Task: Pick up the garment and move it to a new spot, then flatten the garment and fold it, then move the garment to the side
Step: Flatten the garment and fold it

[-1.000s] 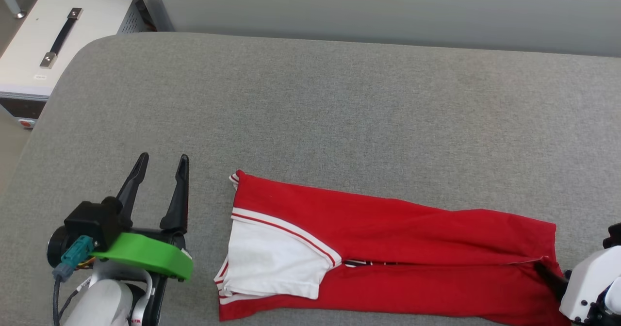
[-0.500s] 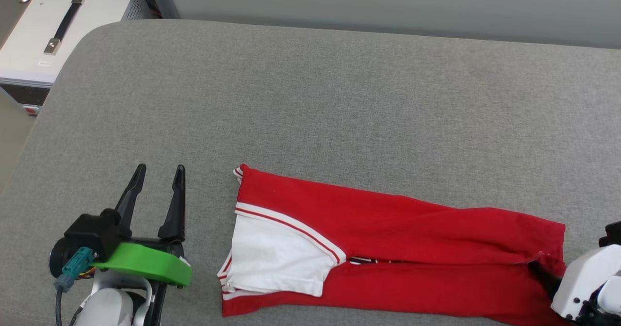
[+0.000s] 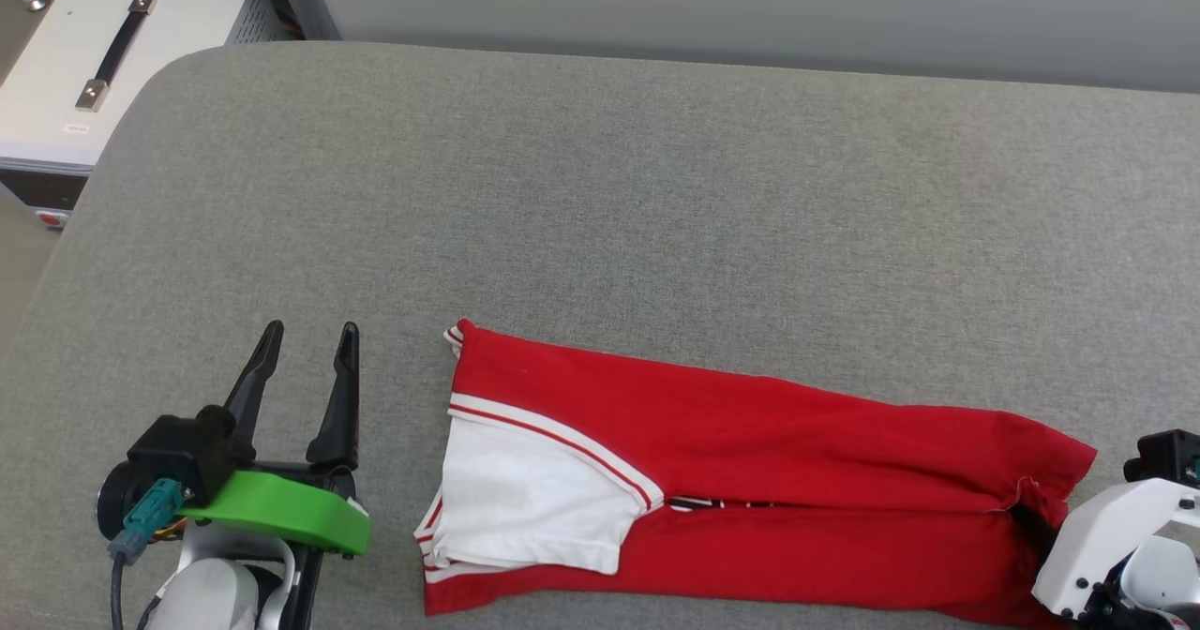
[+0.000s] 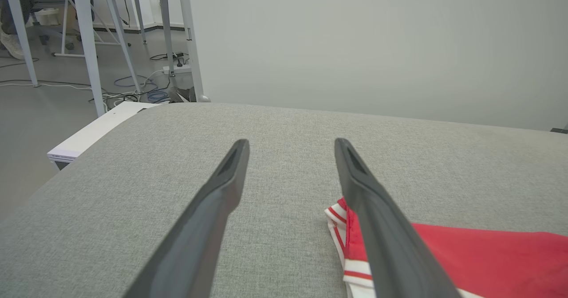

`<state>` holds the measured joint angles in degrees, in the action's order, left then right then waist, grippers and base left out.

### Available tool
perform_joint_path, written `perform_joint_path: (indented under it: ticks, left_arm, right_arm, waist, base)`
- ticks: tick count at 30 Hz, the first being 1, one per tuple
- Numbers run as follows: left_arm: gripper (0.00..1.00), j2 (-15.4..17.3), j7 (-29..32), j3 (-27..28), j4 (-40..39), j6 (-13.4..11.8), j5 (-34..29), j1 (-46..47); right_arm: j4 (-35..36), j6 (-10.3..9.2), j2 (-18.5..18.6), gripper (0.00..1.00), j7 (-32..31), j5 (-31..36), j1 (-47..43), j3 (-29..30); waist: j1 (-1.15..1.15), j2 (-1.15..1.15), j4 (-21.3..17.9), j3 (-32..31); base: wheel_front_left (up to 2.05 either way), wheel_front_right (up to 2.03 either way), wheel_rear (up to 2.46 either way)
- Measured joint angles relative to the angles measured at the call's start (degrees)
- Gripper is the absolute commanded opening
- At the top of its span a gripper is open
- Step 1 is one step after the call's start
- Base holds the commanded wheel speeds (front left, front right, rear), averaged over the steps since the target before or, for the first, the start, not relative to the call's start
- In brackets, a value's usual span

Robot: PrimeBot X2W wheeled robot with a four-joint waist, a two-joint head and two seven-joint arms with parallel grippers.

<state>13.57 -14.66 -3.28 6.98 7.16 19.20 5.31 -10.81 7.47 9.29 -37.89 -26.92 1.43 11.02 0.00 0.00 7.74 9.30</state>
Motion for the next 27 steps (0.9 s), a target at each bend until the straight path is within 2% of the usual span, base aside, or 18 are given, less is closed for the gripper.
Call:
perform_joint_path:
  ticks: [9,13,14,16,27]
  left_arm:
    - [1.0,0.37,0.0,0.25,0.31,0.01,0.44,-0.02]
    - [1.0,0.33,0.0,0.24,0.53,0.01,0.46,-0.18]
    - [1.0,0.21,0.0,0.23,0.64,0.01,0.46,-0.45]
    - [1.0,0.12,0.0,0.21,0.75,0.01,0.52,-0.62]
    - [1.0,-1.0,0.0,-0.12,0.93,0.03,0.98,-1.27]
  right_arm:
    - [-2.68,0.16,0.48,0.0,6.01,0.05,0.23,1.02]
    - [-4.14,0.56,2.63,0.0,7.83,1.78,0.91,2.99]
    - [-5.42,0.55,4.3,0.0,9.13,3.65,1.25,5.7]
    - [-5.81,0.52,4.9,0.0,9.49,4.55,1.32,7.11]
    - [-2.21,0.47,2.05,0.0,9.9,5.0,1.18,6.75]
  waist:
    - [0.0,0.0,-0.56,-1.29]
    - [0.0,0.0,-0.91,-2.03]
    - [0.0,0.0,-1.2,-2.51]
    - [0.0,0.0,-1.39,-2.87]
    - [0.0,0.0,-2.22,-3.83]
  base:
    - [0.0,0.0,0.0]
    - [0.0,0.0,0.0]
    - [0.0,0.0,0.0]
    - [0.0,0.0,0.0]
    - [0.0,0.0,0.0]
